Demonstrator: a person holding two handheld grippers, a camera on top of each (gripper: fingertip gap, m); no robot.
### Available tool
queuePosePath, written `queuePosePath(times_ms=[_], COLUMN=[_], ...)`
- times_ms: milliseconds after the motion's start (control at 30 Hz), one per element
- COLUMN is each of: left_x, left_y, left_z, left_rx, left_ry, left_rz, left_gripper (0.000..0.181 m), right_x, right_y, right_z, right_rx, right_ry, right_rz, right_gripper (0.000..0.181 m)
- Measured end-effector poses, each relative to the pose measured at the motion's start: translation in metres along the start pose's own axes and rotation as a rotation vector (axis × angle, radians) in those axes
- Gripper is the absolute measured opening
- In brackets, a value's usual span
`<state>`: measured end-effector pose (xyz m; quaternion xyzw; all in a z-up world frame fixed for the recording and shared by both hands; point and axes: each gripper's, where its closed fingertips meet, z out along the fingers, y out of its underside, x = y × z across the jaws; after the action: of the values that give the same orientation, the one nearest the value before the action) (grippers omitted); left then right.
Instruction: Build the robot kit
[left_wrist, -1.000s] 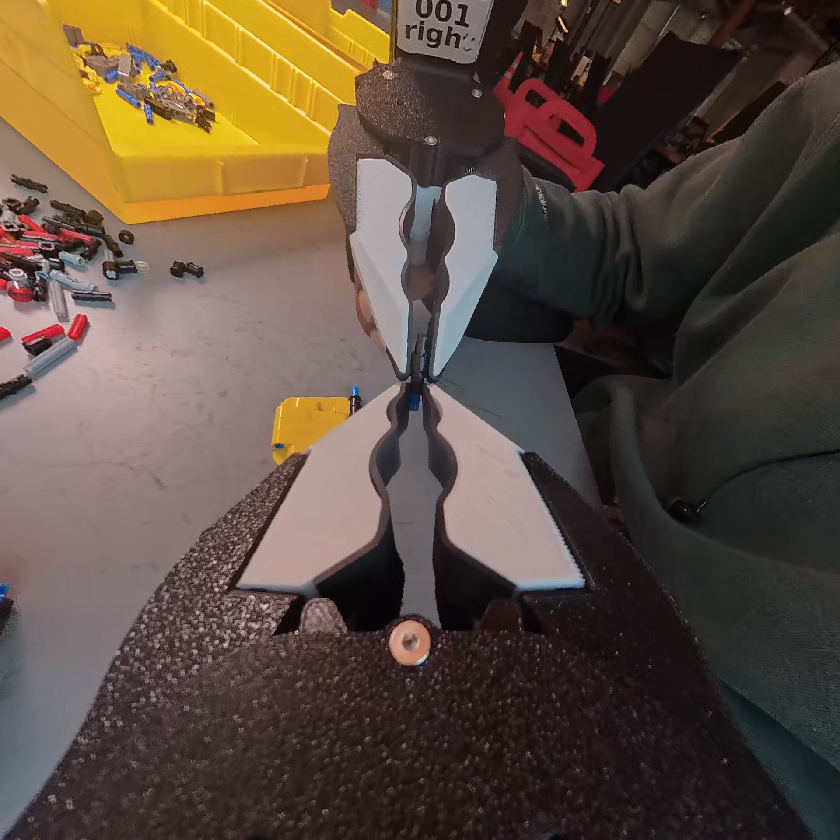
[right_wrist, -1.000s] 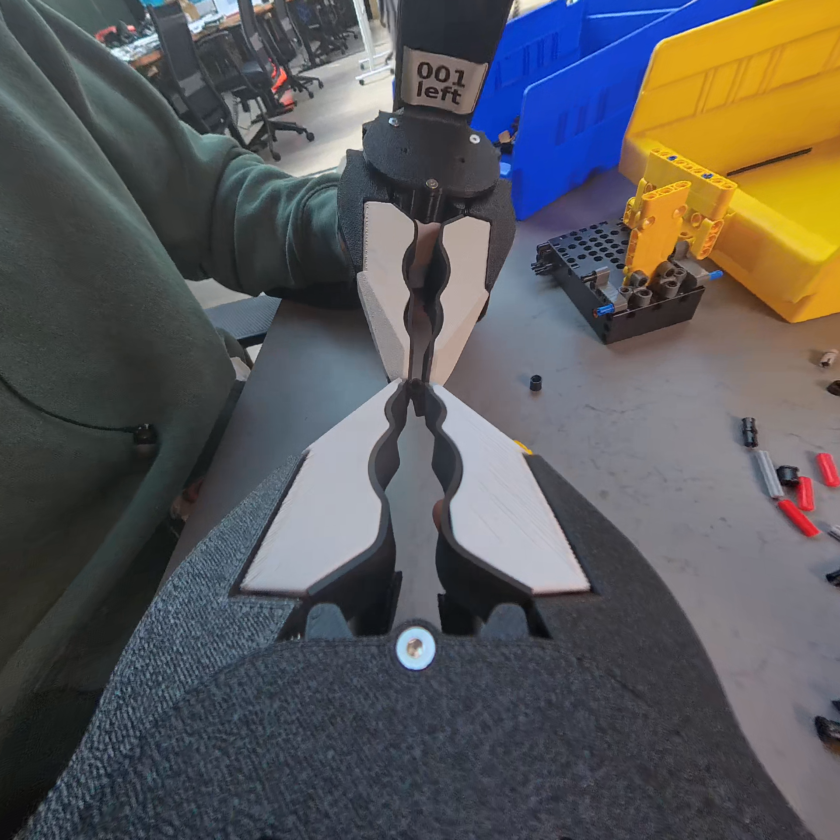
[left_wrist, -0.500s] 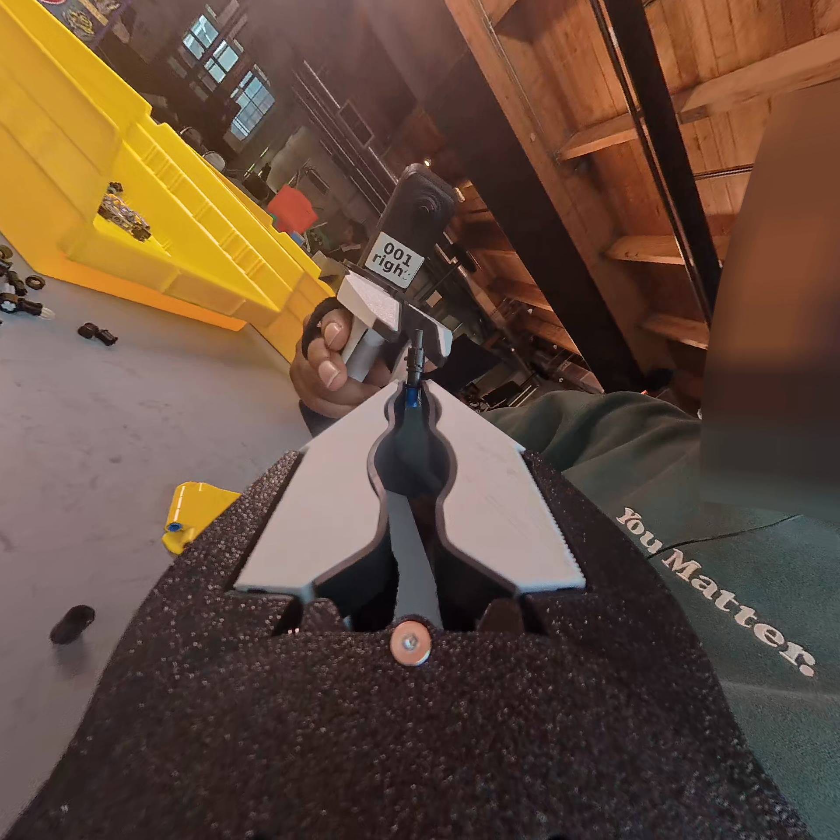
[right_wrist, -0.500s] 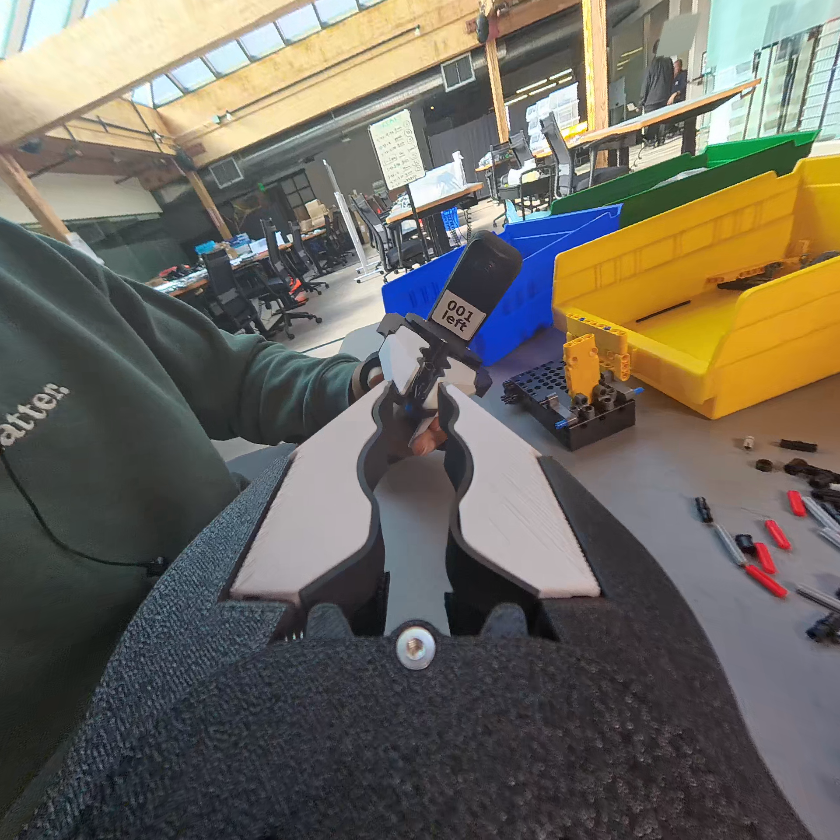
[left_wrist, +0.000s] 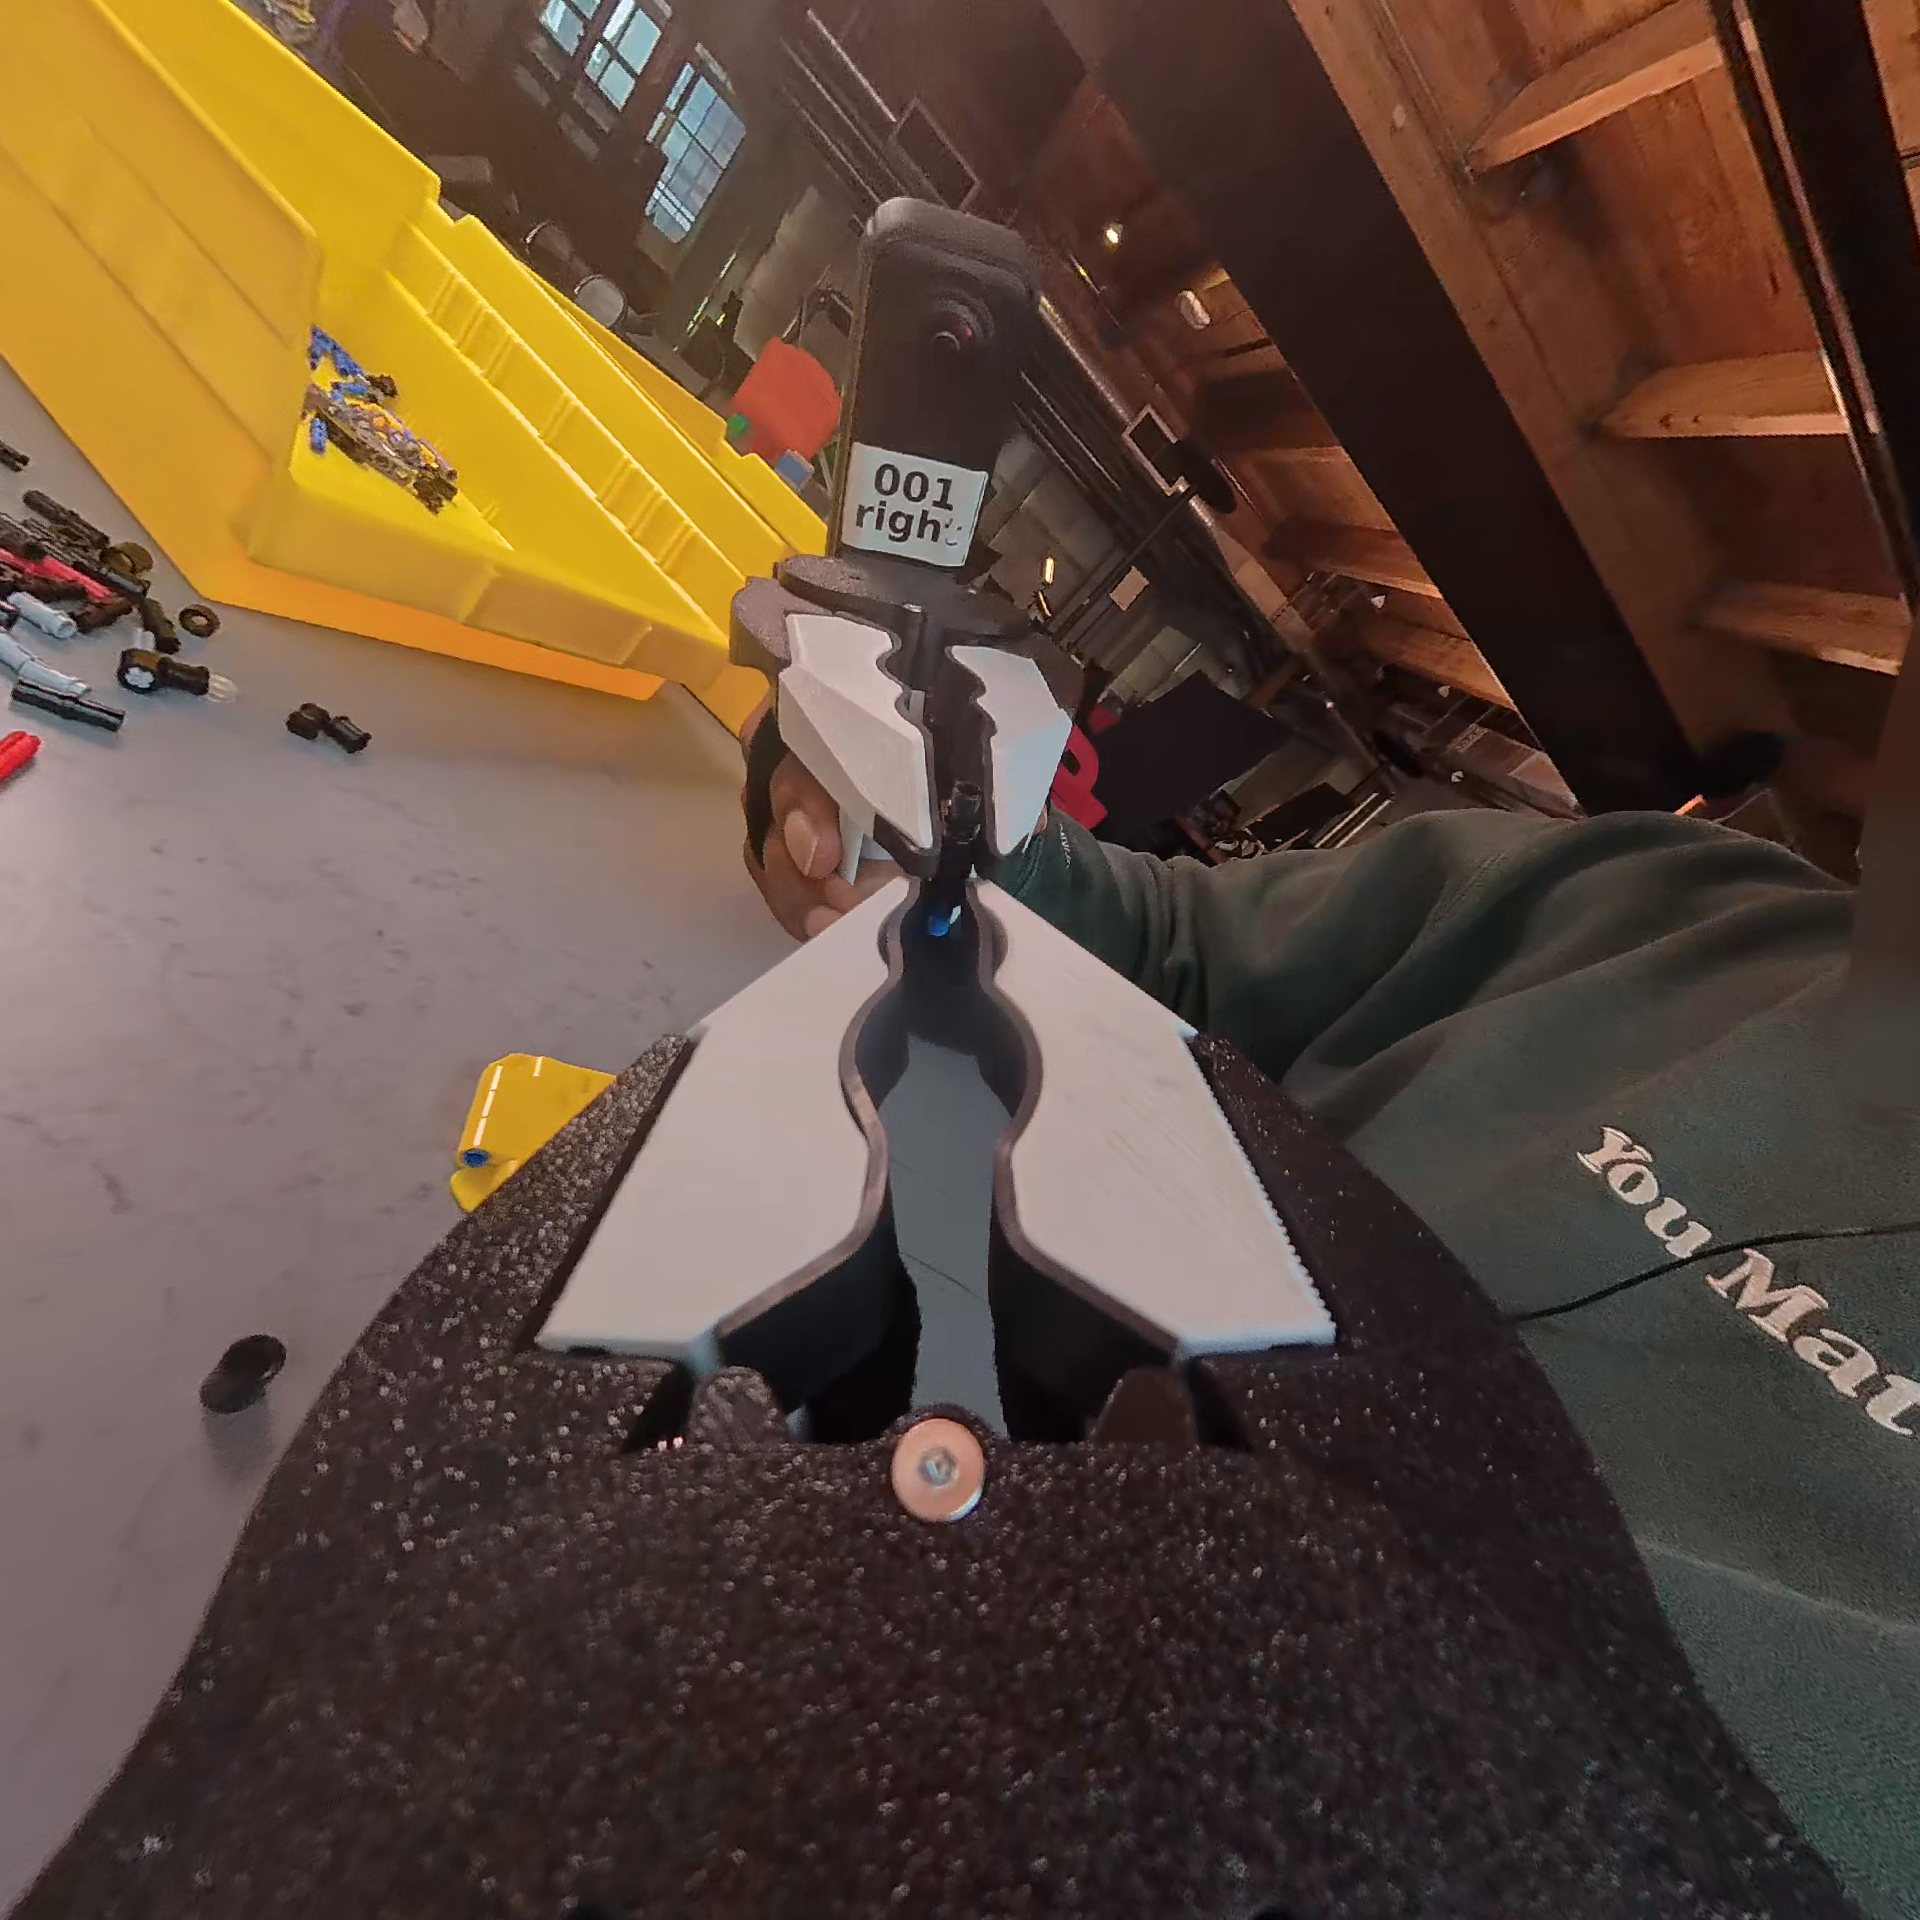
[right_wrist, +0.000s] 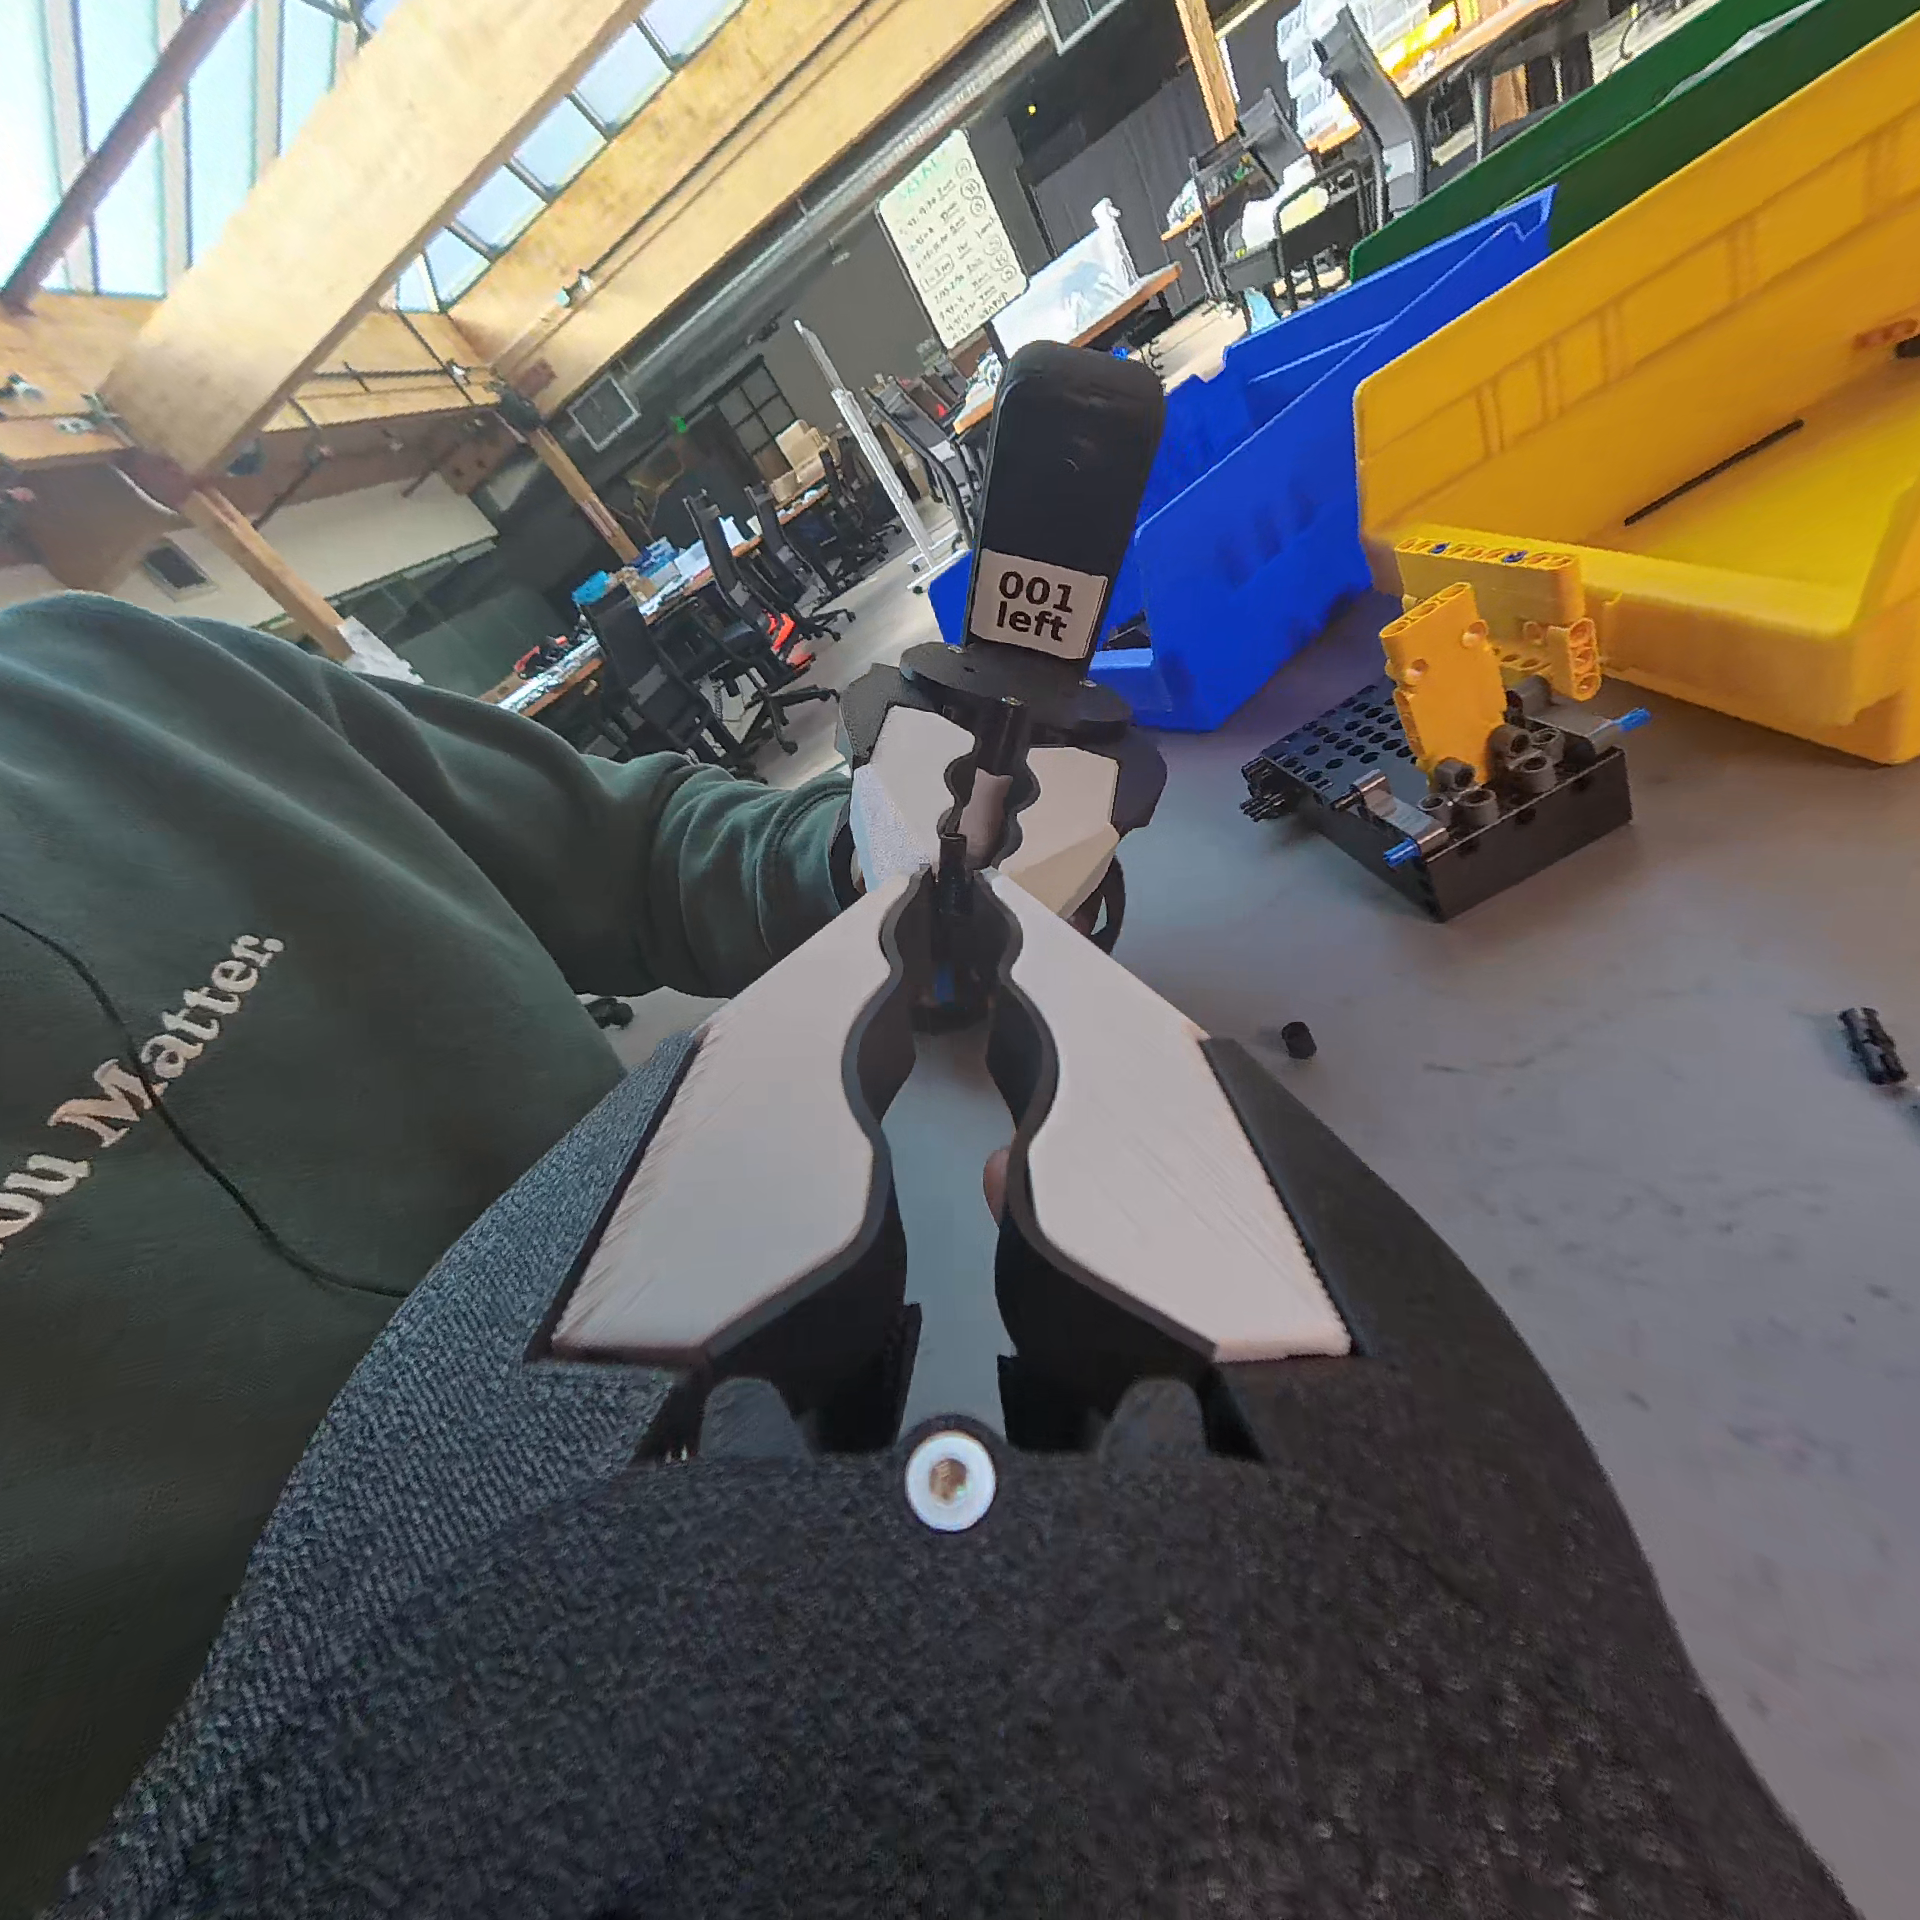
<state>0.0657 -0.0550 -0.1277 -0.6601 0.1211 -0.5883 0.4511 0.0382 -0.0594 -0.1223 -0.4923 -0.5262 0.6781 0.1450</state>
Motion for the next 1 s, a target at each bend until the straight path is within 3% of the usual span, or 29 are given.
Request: queuePosePath(times_ms=[200, 333, 400, 667, 1000], left_x=[-0.005, -0.012, -0.021, -0.046, -0.05], left_y=[0.002, -0.006, -0.01, -0.013, -0.009], left_z=[0.001, -0.005, -0.012, -0.027, -0.029], left_rx=[-0.056, -0.082, -0.106, -0.263, -0.306], left_ry=[-0.064, -0.232, -0.362, -0.763, -0.792], left_rz=[0.108, 0.377, 0.524, 1.1, 1.184], left_gripper=[0.004, 0.005, 0.005, 0.005, 0.005], right_x=[0.003, 0.009, 0.016, 0.038, 0.039], right_y=[0.001, -0.004, -0.007, -0.007, 0.008], right_z=[-0.003, -0.013, -0.019, -0.015, -0.005], right_rx=[-0.003, 0.019, 0.011, 0.005, -0.073], right_ry=[0.017, 0.078, 0.134, 0.273, 0.275], right_rz=[-0.055, -0.196, -0.243, -0.13, -0.182], right_gripper=[0.006, 0.008, 0.017, 0.021, 0.004])
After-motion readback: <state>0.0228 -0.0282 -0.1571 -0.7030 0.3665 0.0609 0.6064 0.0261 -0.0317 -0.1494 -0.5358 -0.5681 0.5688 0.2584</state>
